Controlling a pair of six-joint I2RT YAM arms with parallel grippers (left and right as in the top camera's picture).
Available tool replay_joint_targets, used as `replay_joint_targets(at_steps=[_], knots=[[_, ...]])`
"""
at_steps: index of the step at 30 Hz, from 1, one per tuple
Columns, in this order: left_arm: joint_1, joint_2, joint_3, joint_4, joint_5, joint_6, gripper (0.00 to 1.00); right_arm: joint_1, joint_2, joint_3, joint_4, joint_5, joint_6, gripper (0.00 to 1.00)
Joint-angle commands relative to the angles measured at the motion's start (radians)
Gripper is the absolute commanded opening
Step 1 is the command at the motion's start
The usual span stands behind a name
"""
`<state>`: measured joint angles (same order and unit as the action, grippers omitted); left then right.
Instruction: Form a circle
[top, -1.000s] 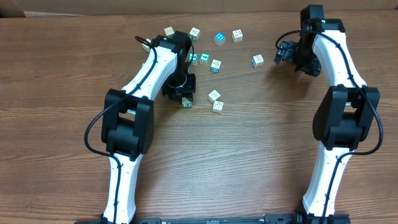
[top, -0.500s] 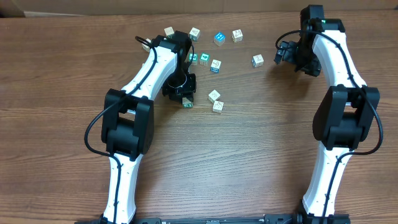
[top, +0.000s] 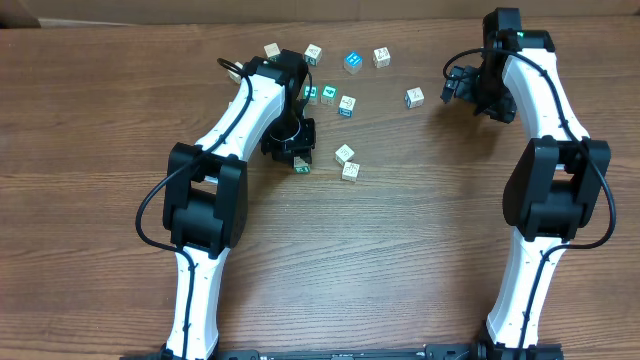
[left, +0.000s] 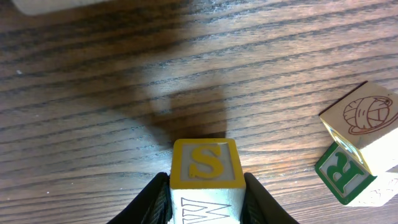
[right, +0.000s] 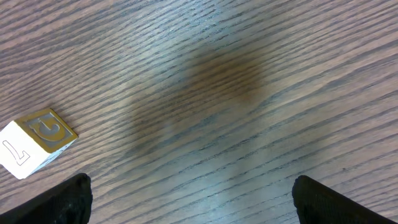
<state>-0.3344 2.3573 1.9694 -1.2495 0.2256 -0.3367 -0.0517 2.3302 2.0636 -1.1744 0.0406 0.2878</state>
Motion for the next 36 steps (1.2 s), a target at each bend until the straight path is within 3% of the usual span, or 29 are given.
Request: replay_joint_targets(at_steps=[1,28,36], knots=[[-0.008,0.001,-0.003,-0.002,0.015,0.023,0.29,0.0,-0.024,0.022,0.003,0.002,0.004,1.0],[-0.008,0.001,-0.003,-0.002,0.015,0.014,0.29,0.0,-0.024,0.022,0.002,0.002,0.004,1.0],[-0.008,0.001,-0.003,0.002,0.015,-0.039,0.28,-0.001,-0.024,0.022,0.002,0.002,0.004,1.0]])
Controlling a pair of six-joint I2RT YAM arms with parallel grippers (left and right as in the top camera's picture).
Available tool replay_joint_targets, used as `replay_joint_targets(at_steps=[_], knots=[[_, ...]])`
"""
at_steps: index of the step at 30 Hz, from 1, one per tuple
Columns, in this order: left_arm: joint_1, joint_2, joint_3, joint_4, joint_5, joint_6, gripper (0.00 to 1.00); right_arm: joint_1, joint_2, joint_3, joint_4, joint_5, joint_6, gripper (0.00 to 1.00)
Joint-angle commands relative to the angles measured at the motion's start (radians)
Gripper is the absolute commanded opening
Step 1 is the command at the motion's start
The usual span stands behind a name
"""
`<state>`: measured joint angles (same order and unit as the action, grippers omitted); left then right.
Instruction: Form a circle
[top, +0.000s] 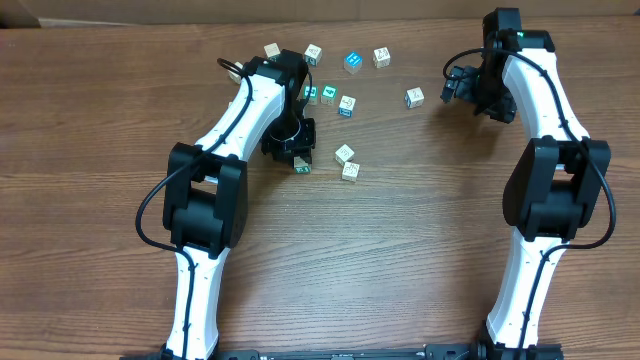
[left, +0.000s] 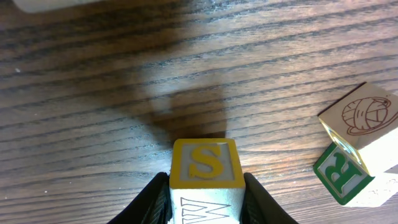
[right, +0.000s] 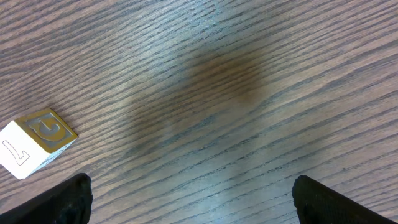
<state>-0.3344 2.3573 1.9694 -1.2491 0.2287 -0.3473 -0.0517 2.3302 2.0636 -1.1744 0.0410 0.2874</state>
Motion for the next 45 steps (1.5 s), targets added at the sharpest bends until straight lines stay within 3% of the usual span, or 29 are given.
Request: replay_joint_targets(at_steps=[1,8,13,17,20,25,28,32,40,45], knots=[[-0.008,0.001,-0.003,0.004,0.01,-0.034,0.28,-0.001,-0.024,0.022,0.002,0.002,0.005,1.0],[-0.012,0.001,-0.003,0.008,0.008,-0.088,0.27,-0.001,-0.024,0.022,0.002,0.002,0.005,1.0],[-0.018,0.001,-0.003,0.009,0.0,-0.195,0.26,-0.001,-0.024,0.022,0.002,0.002,0.005,1.0],[-0.027,0.001,-0.003,0.024,-0.005,-0.209,0.4,-0.001,-0.024,0.022,0.002,0.002,0.005,1.0],[-0.033,0.001,-0.003,0.032,-0.037,-0.209,0.58,-0.001,-0.024,0.022,0.002,0.002,0.005,1.0],[-0.031,0.0,-0.003,0.05,-0.103,-0.206,0.66,-0.001,-0.024,0.022,0.002,0.002,0.005,1.0],[-0.026,0.0,-0.001,0.069,-0.162,-0.19,0.64,-0.001,-0.024,0.022,0.002,0.002,0.005,1.0],[-0.025,0.0,-0.001,0.13,-0.167,-0.081,0.59,-0.001,-0.024,0.022,0.002,0.002,0.005,1.0],[-0.027,0.0,-0.001,0.174,-0.169,-0.037,0.29,-0.001,-0.024,0.022,0.002,0.002,0.005,1.0],[-0.027,0.001,-0.001,0.149,-0.17,-0.037,0.27,-0.001,-0.024,0.022,0.002,0.002,0.005,1.0]])
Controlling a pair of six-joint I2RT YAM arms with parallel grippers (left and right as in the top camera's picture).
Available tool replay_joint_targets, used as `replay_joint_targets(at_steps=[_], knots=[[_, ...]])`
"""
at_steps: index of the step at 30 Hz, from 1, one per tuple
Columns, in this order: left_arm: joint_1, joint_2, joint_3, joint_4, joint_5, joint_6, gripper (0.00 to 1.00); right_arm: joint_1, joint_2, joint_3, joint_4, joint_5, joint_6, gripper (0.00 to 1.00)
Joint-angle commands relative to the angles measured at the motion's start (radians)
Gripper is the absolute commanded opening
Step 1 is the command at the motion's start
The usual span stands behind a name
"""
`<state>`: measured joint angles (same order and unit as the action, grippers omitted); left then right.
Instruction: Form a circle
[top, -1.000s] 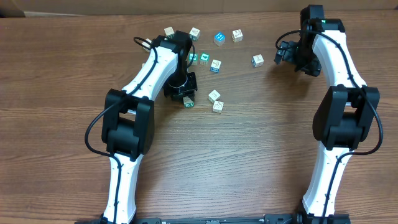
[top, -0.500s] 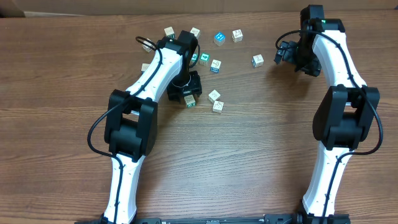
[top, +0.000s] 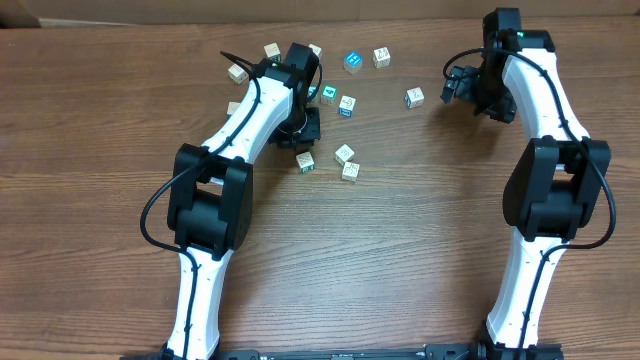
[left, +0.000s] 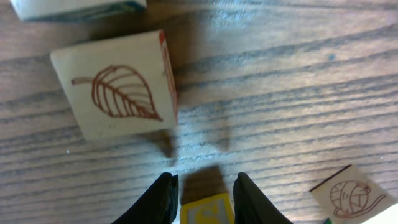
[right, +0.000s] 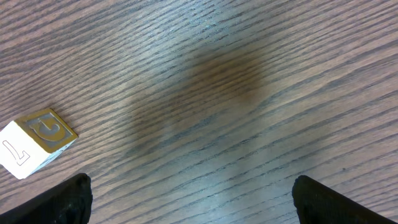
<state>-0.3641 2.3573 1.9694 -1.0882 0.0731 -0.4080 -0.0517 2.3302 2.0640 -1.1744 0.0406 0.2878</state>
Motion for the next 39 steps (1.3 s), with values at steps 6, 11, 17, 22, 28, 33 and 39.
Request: replay_joint_targets(at_steps=[6,11,17,22,28,33,39], knots=[[0.004,0.0,-0.001,-0.053,-0.041,0.023,0.27,-0.001,-0.024,0.021,0.002,0.002,0.004,1.0],[0.004,0.001,-0.001,-0.085,-0.06,0.027,0.27,-0.001,-0.024,0.021,0.002,0.002,0.004,1.0],[0.004,0.001,-0.001,-0.115,-0.062,0.028,0.26,-0.001,-0.024,0.021,0.002,0.002,0.004,1.0],[0.004,0.001,-0.001,-0.143,-0.062,0.027,0.28,-0.001,-0.024,0.021,0.002,0.002,0.004,1.0],[0.004,0.001,-0.001,-0.18,-0.093,0.048,0.35,-0.001,-0.024,0.021,0.002,0.002,0.004,1.0],[0.005,0.0,-0.001,-0.22,-0.144,0.107,0.39,-0.001,-0.024,0.021,0.002,0.002,0.004,1.0],[0.005,0.001,-0.001,-0.269,-0.137,0.187,0.41,-0.001,-0.024,0.021,0.002,0.002,0.004,1.0]])
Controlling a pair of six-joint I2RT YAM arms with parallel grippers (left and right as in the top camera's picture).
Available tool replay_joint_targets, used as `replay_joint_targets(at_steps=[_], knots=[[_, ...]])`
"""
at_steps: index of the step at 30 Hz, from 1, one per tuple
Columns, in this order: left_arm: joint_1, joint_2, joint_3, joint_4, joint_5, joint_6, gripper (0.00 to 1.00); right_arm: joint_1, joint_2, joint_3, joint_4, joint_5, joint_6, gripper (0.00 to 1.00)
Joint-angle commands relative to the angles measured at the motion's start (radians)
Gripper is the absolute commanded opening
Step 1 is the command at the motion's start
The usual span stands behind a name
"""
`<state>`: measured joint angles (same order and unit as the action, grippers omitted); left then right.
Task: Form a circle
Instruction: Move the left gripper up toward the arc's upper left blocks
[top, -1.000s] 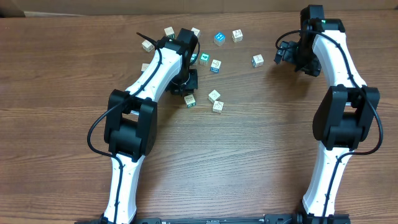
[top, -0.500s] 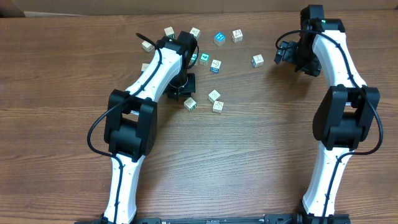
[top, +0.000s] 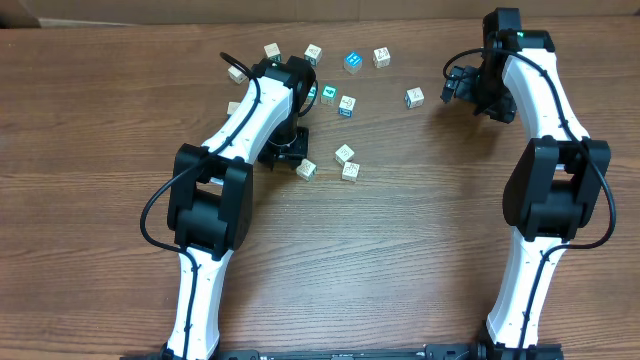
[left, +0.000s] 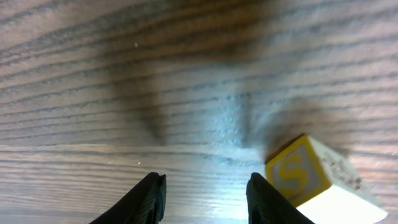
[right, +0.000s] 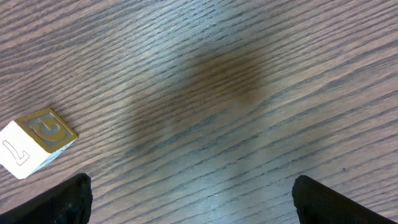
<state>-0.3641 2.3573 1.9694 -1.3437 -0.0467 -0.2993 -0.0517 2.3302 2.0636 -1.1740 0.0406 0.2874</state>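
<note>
Small wooden letter blocks lie scattered on the far half of the table. The yellow-faced S block (top: 306, 168) (left: 305, 174) rests tilted on the wood just outside the right finger of my left gripper (top: 283, 152) (left: 205, 186). That gripper is open, with only bare wood between its fingers. Two more blocks (top: 347, 162) sit close together to the right of the S block. At the far right, my right gripper (top: 452, 85) (right: 193, 199) is open wide over bare wood. A block with a yellow letter (top: 414, 97) (right: 37, 140) lies to its left.
A loose arc of blocks runs along the far side: one (top: 236, 72) at the left, others (top: 272, 50), (top: 313, 52), a blue one (top: 352, 62) and one (top: 381, 57). Two teal-marked blocks (top: 338, 99) lie beside the left arm. A cardboard edge (top: 20, 12) is at the far left.
My left gripper was farther back over the leaf block; now it is nearer, just left of the S block, and open wider. The S block lies turned beside its right finger. The right arm is unchanged.
At the two oldest moments my left gripper was shut on the S block, low over the table left of the ball and R blocks. Later it was farther back by the leaf block with the S block down. Now it stands open beside that block. The right gripper never moved.
</note>
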Motion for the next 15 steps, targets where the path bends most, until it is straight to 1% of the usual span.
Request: replay_joint_targets(at_steps=[1,2,4,9,13,15], knots=[[0.005,0.001,-0.001,-0.02,-0.007,0.116,0.42,-0.001,-0.024,0.022,0.002,0.003,0.005,1.0],[0.005,0.0,-0.001,-0.032,-0.004,0.147,0.47,-0.001,-0.024,0.022,0.002,0.002,0.005,1.0],[0.005,0.001,-0.001,-0.06,-0.005,0.201,0.52,-0.001,-0.024,0.022,0.002,0.002,0.005,1.0],[0.005,0.001,-0.001,-0.116,-0.001,0.318,0.51,-0.001,-0.024,0.022,0.002,0.002,0.005,1.0],[0.004,0.0,-0.001,-0.103,0.125,0.42,0.51,-0.001,-0.024,0.022,0.002,0.002,0.005,1.0],[0.004,0.0,-0.001,-0.091,0.156,0.438,0.51,-0.001,-0.024,0.022,0.002,0.002,0.005,1.0]])
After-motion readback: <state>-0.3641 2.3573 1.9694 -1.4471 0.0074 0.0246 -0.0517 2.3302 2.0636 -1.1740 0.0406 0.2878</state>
